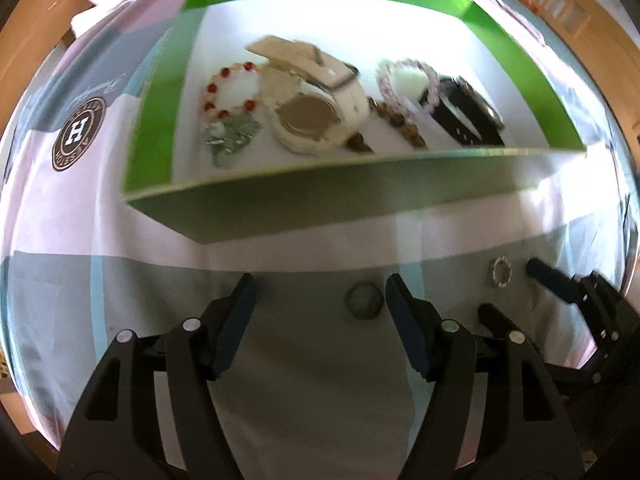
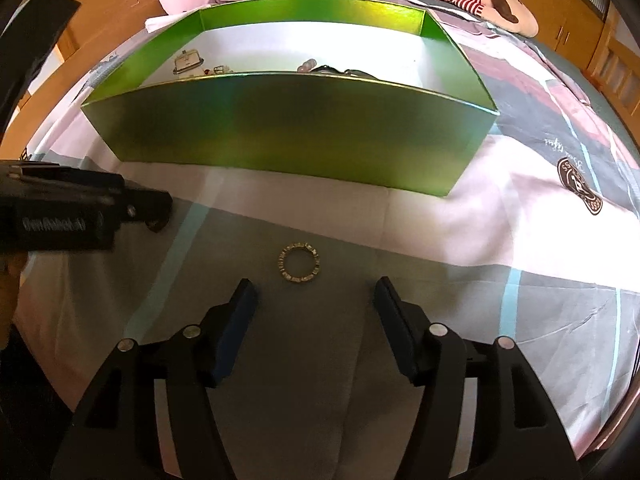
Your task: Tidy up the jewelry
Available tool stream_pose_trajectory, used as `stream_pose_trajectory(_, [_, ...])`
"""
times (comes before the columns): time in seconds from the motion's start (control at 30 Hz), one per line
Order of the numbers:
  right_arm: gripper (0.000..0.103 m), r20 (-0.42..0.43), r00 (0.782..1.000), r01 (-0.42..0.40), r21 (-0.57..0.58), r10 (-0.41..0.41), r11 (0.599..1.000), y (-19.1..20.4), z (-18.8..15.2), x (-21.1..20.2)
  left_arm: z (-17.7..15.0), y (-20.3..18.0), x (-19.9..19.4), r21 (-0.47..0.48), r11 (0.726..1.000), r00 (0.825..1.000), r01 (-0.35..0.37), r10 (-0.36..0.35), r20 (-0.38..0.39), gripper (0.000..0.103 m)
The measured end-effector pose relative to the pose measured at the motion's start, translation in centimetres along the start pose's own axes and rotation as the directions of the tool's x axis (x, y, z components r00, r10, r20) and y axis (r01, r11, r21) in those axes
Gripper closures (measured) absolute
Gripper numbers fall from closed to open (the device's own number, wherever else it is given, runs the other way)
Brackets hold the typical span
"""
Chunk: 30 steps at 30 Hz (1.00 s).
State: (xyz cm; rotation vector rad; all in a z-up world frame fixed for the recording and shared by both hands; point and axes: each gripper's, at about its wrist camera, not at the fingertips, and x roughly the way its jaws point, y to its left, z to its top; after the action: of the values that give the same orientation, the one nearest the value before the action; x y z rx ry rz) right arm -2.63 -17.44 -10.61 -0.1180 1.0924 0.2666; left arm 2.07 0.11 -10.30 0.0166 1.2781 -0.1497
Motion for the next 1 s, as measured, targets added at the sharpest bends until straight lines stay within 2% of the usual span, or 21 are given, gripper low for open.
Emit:
stream_pose_trajectory(0.13, [0.033, 0.003, 1.0, 0.01, -0.007, -0.01, 1.0, 0.2, 0.3, 0.5, -0.4, -0.5, 0.2, 0.047, 0.998, 0.999, -0.051, 0.051, -0.003, 0.036])
stream_pose_trajectory(0.23, [0.026, 0.007, 1.0, 0.027, -0.013, -0.027, 1.0, 0.2, 0.3, 0.7, -0.3, -0.7, 0.5, 0.071, 0.99, 0.992, -0.126, 0.126, 0.006, 0.026])
stream_pose_trajectory(0.4, [0.018, 0.005, 1.0, 0.026, -0.001, -0.026, 1.0, -0.1, 0.1, 0.8, 0.1, -0.1, 0.6, 0.062, 0.99, 0.992, -0.129, 0.129, 0.003, 0.022])
stream_pose_trajectory(0.53, [0.004, 0.008, 1.0, 0.028, 0.006, -0.028, 1.0, -0.2, -0.3, 1.0, 0.3, 0.4, 0.9, 0.045, 0.988, 0.989, -0.146, 0.146, -0.004, 0.014])
stream_pose_trajectory(0.63, [0.003, 0.03, 0.999, 0.027, 0.011, -0.027, 1.0, -0.2, -0.6, 1.0, 0.5, 1.2, 1.0, 0.008, 0.989, 0.989, -0.145, 0.145, -0.025, 0.004])
stream_pose_trajectory(1.0, [0.002, 0.063, 0.998, 0.015, 0.043, -0.018, 0.999, -0.7, -0.8, 1.2, 0.0, 1.6, 1.3, -0.008, 0.99, 0.99, -0.141, 0.141, -0.025, 0.004])
